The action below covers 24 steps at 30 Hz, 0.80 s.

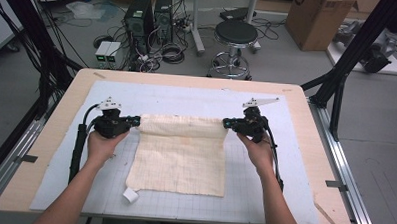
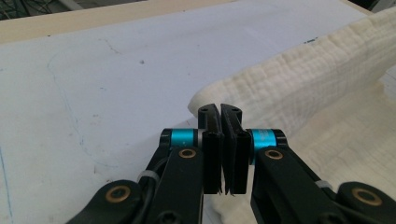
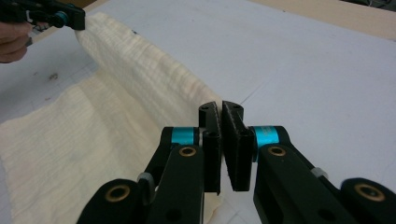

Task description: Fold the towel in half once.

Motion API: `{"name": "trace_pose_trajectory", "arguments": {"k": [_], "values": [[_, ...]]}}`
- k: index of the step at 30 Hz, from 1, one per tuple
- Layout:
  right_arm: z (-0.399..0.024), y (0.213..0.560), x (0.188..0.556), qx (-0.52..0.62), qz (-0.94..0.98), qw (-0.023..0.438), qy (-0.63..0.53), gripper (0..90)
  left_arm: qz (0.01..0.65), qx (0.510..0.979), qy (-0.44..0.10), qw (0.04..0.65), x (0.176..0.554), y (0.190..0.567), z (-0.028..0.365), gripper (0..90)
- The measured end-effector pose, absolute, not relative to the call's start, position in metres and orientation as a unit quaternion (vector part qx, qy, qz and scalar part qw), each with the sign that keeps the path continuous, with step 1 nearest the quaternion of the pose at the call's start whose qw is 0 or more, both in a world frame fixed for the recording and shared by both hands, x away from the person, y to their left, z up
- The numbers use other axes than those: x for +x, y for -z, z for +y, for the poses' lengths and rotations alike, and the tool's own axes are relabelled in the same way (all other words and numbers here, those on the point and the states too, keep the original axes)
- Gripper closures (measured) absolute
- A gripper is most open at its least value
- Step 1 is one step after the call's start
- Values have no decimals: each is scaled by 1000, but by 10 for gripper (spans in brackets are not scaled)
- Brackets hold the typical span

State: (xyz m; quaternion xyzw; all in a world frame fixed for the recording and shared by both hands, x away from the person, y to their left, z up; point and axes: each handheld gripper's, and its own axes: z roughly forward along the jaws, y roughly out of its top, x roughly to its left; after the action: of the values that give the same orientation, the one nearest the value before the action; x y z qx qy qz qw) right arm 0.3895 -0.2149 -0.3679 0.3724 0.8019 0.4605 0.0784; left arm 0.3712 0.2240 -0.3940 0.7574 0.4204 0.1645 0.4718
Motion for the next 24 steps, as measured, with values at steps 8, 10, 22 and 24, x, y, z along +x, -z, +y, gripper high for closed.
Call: {"name": "trace_pose_trajectory", "arguments": {"k": [8,10,22,24], "values": [[-208,359,377,349,813,78,-460,865,413,760,-165,475,360,395,229,869],[-206,358,374,344,816,78,-457,865,412,760,-162,477,356,397,230,869],[-211,376,360,345,818,76,-454,866,401,764,-151,483,337,406,233,869],[-212,378,359,345,818,73,-455,866,398,768,-150,479,335,407,232,869]]}}
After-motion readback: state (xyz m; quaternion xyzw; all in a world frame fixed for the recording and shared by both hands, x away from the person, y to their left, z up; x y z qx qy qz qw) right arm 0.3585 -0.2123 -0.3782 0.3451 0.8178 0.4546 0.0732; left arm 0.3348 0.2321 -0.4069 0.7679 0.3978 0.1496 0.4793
